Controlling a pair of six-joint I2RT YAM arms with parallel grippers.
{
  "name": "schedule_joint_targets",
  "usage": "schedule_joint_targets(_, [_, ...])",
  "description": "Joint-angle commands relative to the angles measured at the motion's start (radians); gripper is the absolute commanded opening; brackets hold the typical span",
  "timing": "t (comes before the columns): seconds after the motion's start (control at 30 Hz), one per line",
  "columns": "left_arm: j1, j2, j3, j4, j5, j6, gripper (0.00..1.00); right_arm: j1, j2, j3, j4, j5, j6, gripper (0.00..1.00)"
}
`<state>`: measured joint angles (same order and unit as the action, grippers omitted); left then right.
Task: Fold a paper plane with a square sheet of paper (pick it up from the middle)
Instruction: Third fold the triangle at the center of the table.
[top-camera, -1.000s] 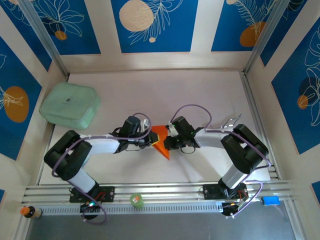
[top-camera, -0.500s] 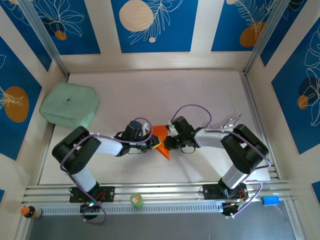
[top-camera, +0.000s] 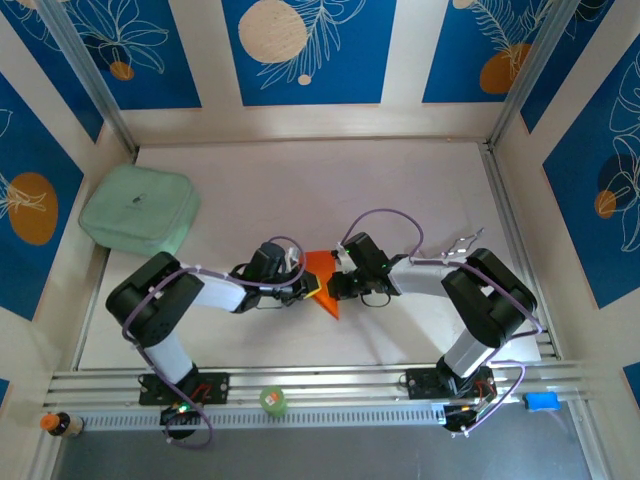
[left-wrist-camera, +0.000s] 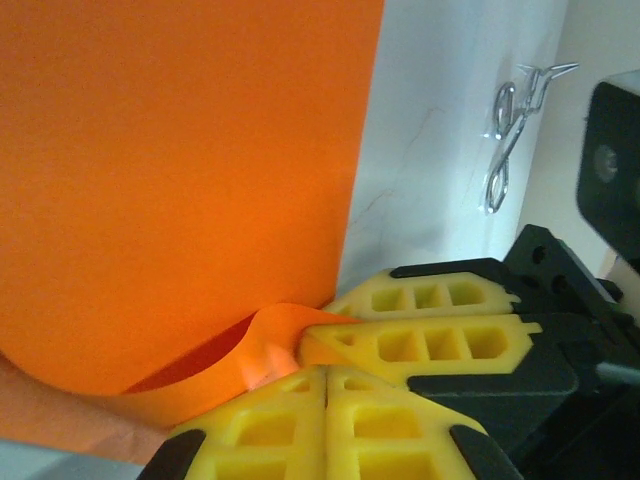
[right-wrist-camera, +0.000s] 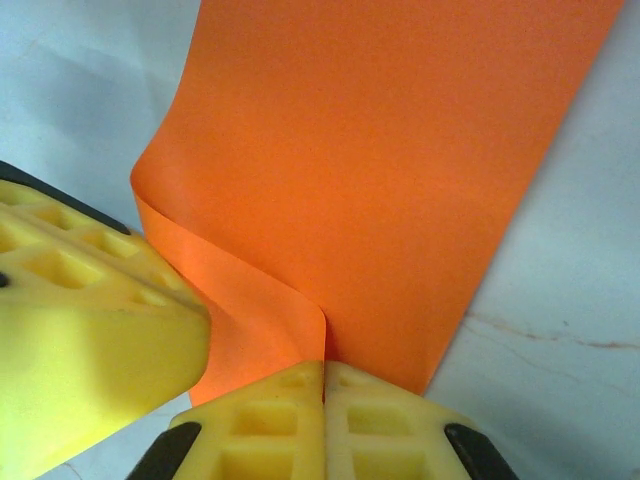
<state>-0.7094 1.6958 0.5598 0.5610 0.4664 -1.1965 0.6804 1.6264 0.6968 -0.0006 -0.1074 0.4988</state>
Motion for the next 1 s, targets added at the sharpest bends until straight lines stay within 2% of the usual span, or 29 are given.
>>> schedule_joint_targets(0.0, [-0.005,0.020,0.000,0.005,-0.002,0.012,0.00,0.002,0.005,0.009,-0.028,0.015,0.004,0.05])
schedule_joint_targets(0.23, [-0.005,0.047,-0.007,-0.017,-0.006,0.021,0.00,0.002,0.004,0.011,-0.030,0.014,0.001,0.05])
schedule_joint_targets(0.53, [-0.005,0.047,0.006,-0.149,-0.031,0.073,0.00,0.002,0.001,0.013,-0.032,0.011,0.001,0.06])
schedule_joint_targets(0.73, [-0.005,0.076,0.016,-0.131,-0.017,0.076,0.00,0.002,-0.006,0.026,-0.042,-0.005,0.001,0.07])
schedule_joint_targets(0.97, [-0.005,0.076,0.015,-0.134,-0.021,0.078,0.00,-0.039,-0.100,0.035,-0.096,-0.073,0.036,0.24])
